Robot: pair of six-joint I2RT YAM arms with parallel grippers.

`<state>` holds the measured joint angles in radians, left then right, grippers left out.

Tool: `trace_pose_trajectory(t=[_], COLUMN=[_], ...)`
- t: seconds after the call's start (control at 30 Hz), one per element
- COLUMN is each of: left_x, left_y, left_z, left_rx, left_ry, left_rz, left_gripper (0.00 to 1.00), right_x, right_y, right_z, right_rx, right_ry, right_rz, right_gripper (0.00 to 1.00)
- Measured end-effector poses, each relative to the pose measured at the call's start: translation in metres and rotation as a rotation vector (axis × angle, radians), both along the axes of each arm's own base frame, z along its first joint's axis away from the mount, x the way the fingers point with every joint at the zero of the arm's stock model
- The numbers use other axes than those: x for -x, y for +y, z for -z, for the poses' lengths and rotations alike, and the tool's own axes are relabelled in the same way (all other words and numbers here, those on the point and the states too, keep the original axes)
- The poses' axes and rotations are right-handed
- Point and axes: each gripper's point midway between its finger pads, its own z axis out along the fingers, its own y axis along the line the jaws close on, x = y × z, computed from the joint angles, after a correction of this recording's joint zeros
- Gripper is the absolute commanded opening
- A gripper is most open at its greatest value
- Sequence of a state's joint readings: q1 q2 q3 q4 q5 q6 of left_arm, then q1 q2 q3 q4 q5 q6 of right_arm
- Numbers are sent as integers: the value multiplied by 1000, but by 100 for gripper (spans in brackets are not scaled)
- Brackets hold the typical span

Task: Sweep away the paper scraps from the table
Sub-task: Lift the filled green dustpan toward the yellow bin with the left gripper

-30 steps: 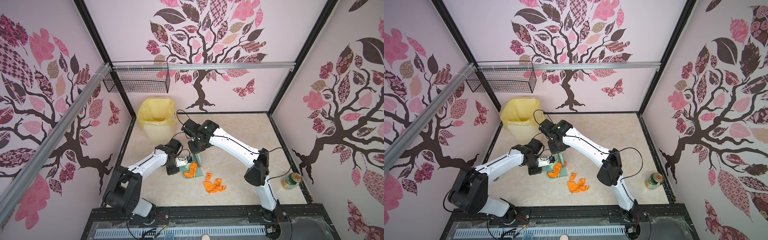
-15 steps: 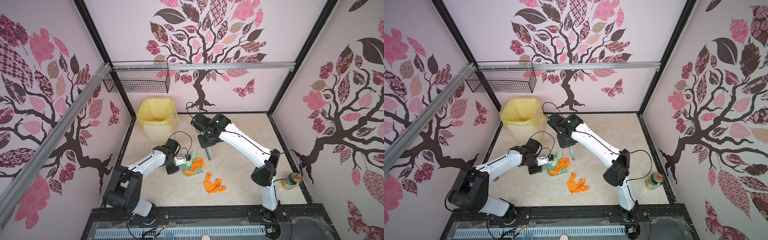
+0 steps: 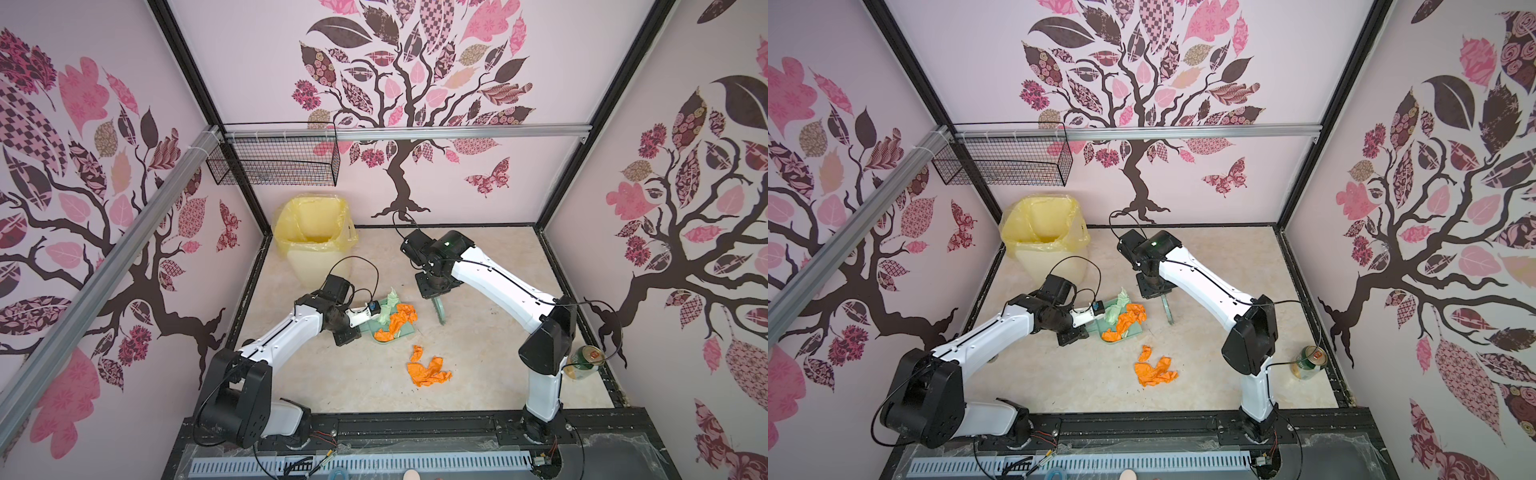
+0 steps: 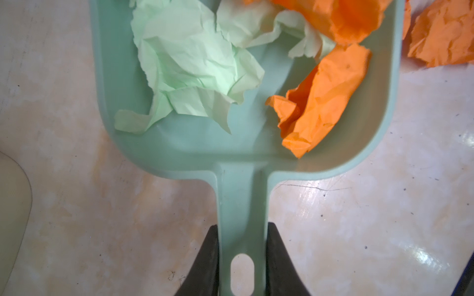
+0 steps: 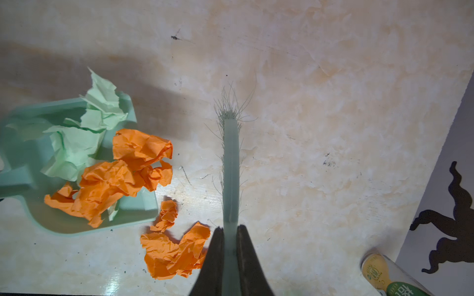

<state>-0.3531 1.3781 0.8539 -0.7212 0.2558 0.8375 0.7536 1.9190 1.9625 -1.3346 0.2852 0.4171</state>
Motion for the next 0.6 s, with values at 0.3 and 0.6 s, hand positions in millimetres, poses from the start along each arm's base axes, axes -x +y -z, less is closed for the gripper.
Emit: trace_pose_trajectory(t=[0.3,0.6], left_x=[17,13], left_y=[4,2], left_z=[-28,-93], left_rx=[15,51], left_ry=[-16,-115], left_rz=[11,30], left_gripper=[0,0], right_x=[-11,-4], right_y=[-26,-56], right_z=[16,4], right_rx=[37,15], right_ry=[9,-29], right_rz=[46,85], right_gripper=[0,0])
